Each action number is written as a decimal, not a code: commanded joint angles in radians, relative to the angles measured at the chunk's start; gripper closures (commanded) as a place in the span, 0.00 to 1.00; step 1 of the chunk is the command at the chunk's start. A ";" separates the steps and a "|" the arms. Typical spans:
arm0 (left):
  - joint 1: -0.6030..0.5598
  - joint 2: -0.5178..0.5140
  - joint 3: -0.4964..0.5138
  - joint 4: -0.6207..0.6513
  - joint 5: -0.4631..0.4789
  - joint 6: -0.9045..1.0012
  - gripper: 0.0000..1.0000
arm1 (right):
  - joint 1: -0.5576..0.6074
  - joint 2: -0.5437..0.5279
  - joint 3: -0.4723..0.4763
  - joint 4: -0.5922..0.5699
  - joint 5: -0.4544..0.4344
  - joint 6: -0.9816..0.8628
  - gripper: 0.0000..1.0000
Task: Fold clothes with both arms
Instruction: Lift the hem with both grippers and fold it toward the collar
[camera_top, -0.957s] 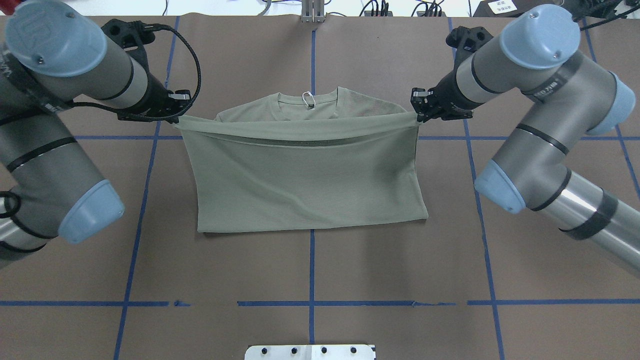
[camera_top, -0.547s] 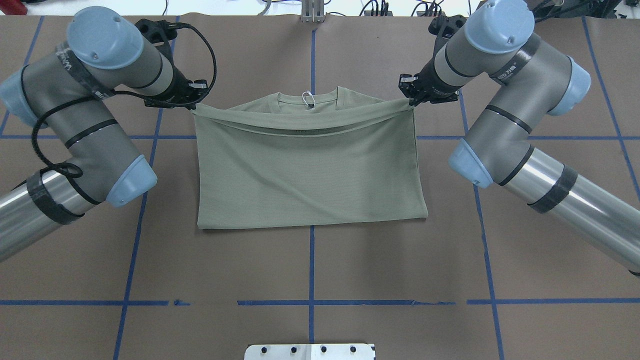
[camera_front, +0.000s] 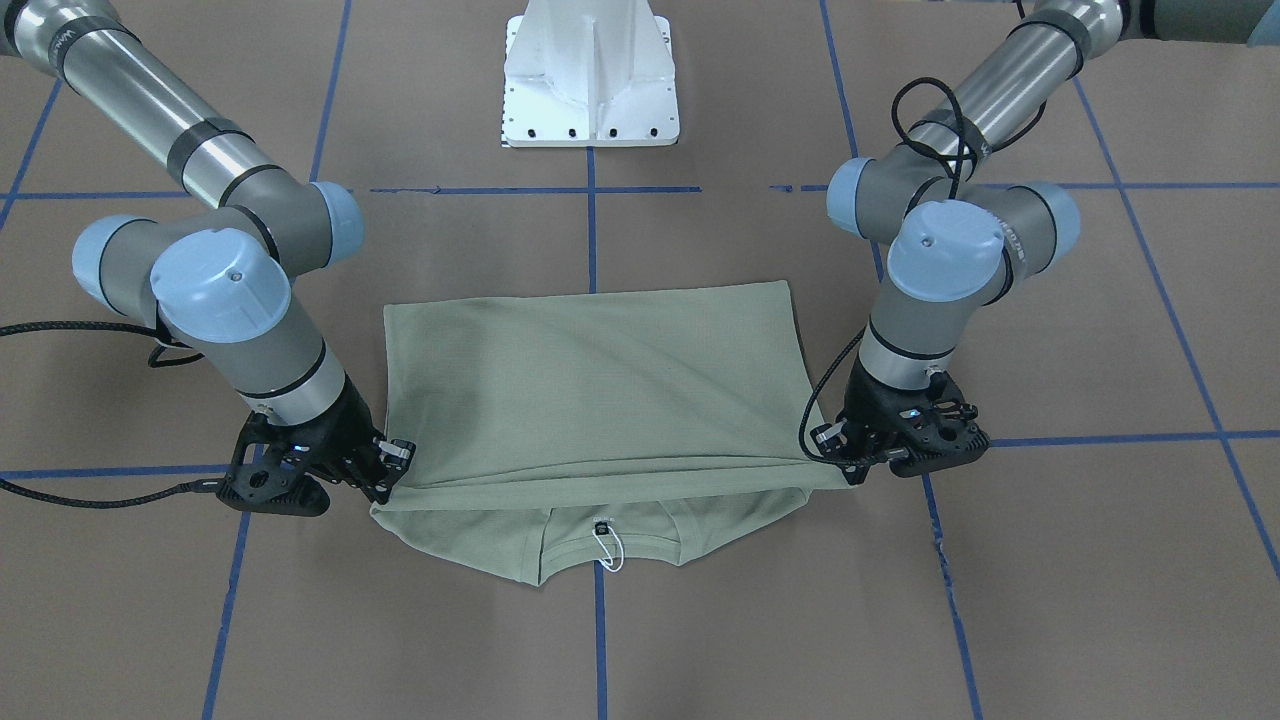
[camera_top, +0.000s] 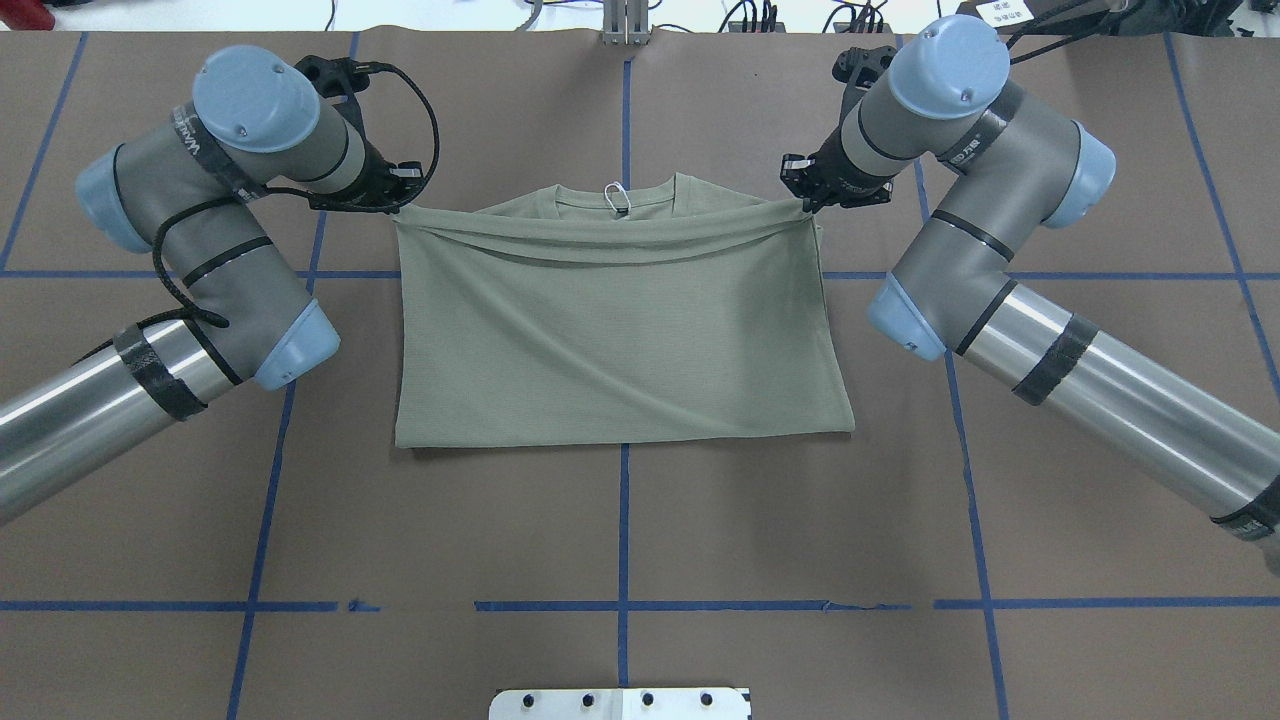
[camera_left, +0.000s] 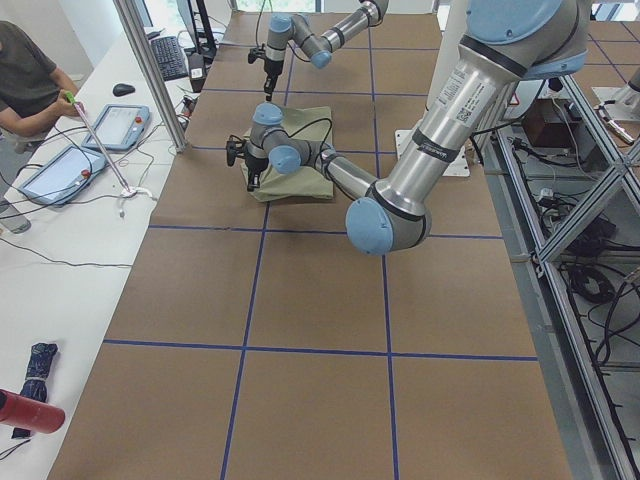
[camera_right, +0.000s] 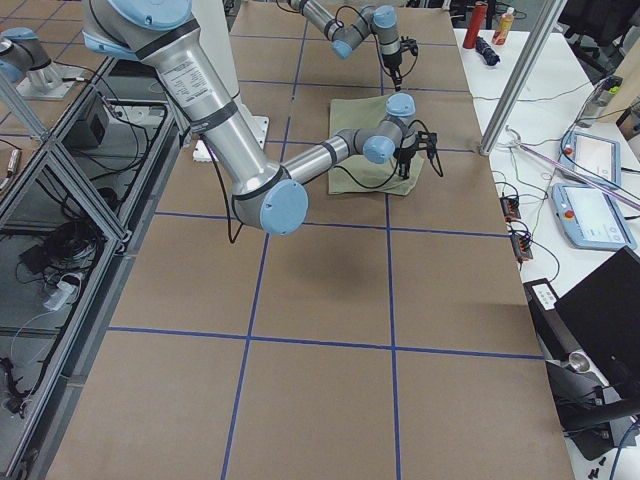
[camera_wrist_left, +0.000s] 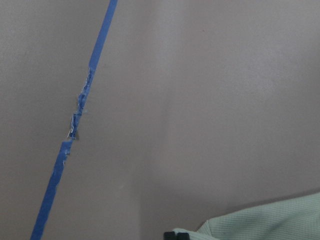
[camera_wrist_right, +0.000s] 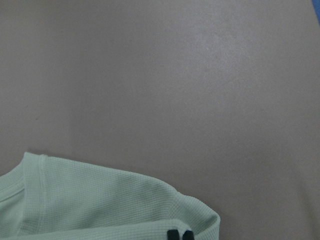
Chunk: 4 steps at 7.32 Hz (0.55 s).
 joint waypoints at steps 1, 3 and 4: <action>0.000 -0.012 0.011 -0.004 0.000 -0.004 1.00 | 0.002 0.020 -0.030 0.010 -0.008 0.003 1.00; 0.000 -0.015 0.005 -0.016 0.001 0.002 0.00 | -0.003 0.002 -0.022 0.071 -0.006 -0.006 0.01; -0.003 -0.014 -0.012 -0.013 0.000 0.004 0.00 | 0.000 -0.020 0.003 0.111 0.028 -0.010 0.00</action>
